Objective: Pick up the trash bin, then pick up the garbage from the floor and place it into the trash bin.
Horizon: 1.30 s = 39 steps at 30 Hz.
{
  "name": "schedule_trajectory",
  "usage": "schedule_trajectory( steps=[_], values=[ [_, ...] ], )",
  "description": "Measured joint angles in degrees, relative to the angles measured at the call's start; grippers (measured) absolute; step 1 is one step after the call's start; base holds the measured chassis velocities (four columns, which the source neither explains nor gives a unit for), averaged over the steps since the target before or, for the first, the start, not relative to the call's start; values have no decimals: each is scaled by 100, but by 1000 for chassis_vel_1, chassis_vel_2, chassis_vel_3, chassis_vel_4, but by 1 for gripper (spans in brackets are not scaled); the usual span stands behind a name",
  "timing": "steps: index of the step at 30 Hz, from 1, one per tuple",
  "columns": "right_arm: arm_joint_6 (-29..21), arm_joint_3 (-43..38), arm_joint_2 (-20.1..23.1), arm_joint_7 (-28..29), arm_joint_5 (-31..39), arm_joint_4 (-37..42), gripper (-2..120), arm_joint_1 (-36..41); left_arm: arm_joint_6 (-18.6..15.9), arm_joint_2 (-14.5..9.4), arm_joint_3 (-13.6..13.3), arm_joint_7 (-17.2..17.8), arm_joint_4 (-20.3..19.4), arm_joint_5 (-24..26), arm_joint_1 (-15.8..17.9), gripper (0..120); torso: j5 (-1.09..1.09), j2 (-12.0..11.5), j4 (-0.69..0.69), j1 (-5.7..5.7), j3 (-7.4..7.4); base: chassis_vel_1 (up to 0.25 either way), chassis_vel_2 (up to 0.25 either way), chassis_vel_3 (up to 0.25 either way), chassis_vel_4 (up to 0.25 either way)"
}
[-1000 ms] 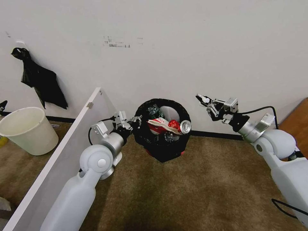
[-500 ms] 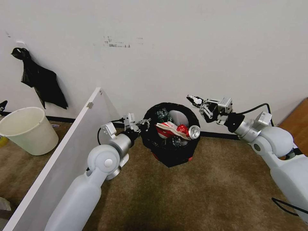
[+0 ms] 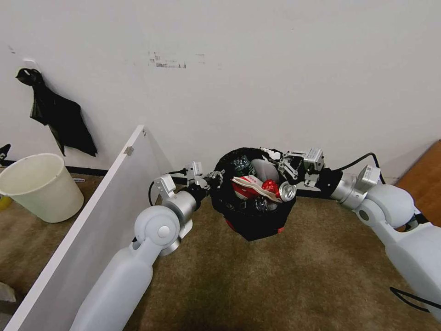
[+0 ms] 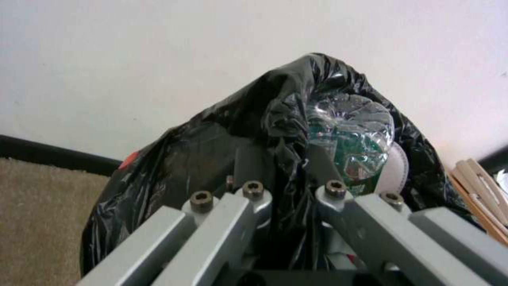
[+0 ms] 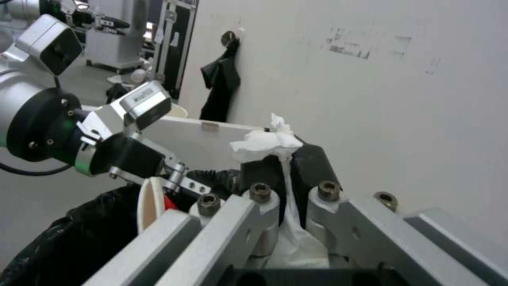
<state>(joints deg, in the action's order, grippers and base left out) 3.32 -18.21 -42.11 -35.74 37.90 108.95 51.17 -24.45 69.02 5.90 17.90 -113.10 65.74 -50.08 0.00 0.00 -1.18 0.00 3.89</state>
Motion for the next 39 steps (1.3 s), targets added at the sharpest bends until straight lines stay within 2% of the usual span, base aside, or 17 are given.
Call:
schedule_trajectory(
  steps=[12, 14, 15, 17, 18, 20, 21, 23, 25, 26, 27, 30, 31, 33, 34, 36, 39],
  values=[
    [3, 43, -20, 68, -18, 19, 3, -2, 1, 23, 9, 18, -32, -30, -28, 4, 0, 0, 0, 0, 0, 0, 0, 0, 0],
    [3, 42, -24, 71, -21, 22, 12, 0, 1, 16, 21, 21, -48, -32, -36, 4, 0, 0, 0, 0, 0, 0, 0, 0, 0],
    [3, 42, -24, 71, -21, 22, 12, 0, 1, 16, 21, 21, -48, -32, -36, 4, 0, 0, 0, 0, 0, 0, 0, 0, 0],
    [-2, 31, -10, 82, -19, 31, 23, -1, 1, 0, 33, 26, -63, -31, -41, 4, 0, 0, 0, 0, 0, 0, 0, 0, 0],
    [-2, 31, -10, 82, -19, 31, 23, -1, 1, 0, 33, 26, -63, -31, -41, 4, 0, 0, 0, 0, 0, 0, 0, 0, 0],
    [-18, 22, -6, 103, -13, 38, 33, -18, 1, -7, 38, 29, -71, -27, -42, 4, 0, 0, 0, 0, 0, 0, 0, 0, 0],
    [-18, 22, -6, 103, -13, 38, 33, -18, 1, -7, 38, 29, -71, -27, -42, 4, 0, 0, 0, 0, 0, 0, 0, 0, 0],
    [-35, 22, -11, 130, -10, 40, 45, -35, 1, -7, 39, 31, -74, -26, -41, 4, 0, 0, 0, 0, 0, 0, 0, 0, 0],
    [-44, 22, -16, 135, -10, 42, 49, -36, 1, -7, 39, 31, -75, -26, -41, 4, 0, 0, 0, 0, 0, 0, 0, 0, 0],
    [-49, 22, -20, 144, -10, 46, 55, -36, 1, -7, 41, 31, -78, -24, -41, 4, 0, 0, 0, 0, 0, 0, 0, 0, 0],
    [-49, 22, -20, 144, -10, 46, 55, -36, 1, -7, 41, 31, -78, -24, -41, 4, 0, 0, 0, 0, 0, 0, 0, 0, 0],
    [-57, 22, -30, 155, -9, 49, 68, -36, 1, -8, 52, 32, -88, -22, -41, 4, 0, 0, 0, 0, 0, 0, 0, 0, 0],
    [-57, 22, -30, 155, -9, 49, 68, -36, 1, -8, 52, 32, -88, -22, -41, 4, 0, 0, 0, 0, 0, 0, 0, 0, 0],
    [-62, 20, -34, 167, -6, 53, 82, -38, 1, -23, 63, 33, -110, -18, -50, 4, 0, 0, 0, 0, 0, 0, 0, 0, 0],
    [-62, 20, -34, 167, -6, 53, 82, -38, 1, -23, 63, 33, -110, -18, -50, 4, 0, 0, 0, 0, 0, 0, 0, 0, 0],
    [-69, 18, -39, 185, 2, 54, 94, -50, 1, -36, 76, 35, -116, -18, -67, 4, 0, 0, 0, 0, 0, 0, 0, 0, 0],
    [-73, 17, -38, 195, 4, 54, 99, -51, 1, -34, 82, 36, -124, -18, -68, 4, 0, 0, 0, 0, 0, 0, 0, 0, 0]
  ],
)
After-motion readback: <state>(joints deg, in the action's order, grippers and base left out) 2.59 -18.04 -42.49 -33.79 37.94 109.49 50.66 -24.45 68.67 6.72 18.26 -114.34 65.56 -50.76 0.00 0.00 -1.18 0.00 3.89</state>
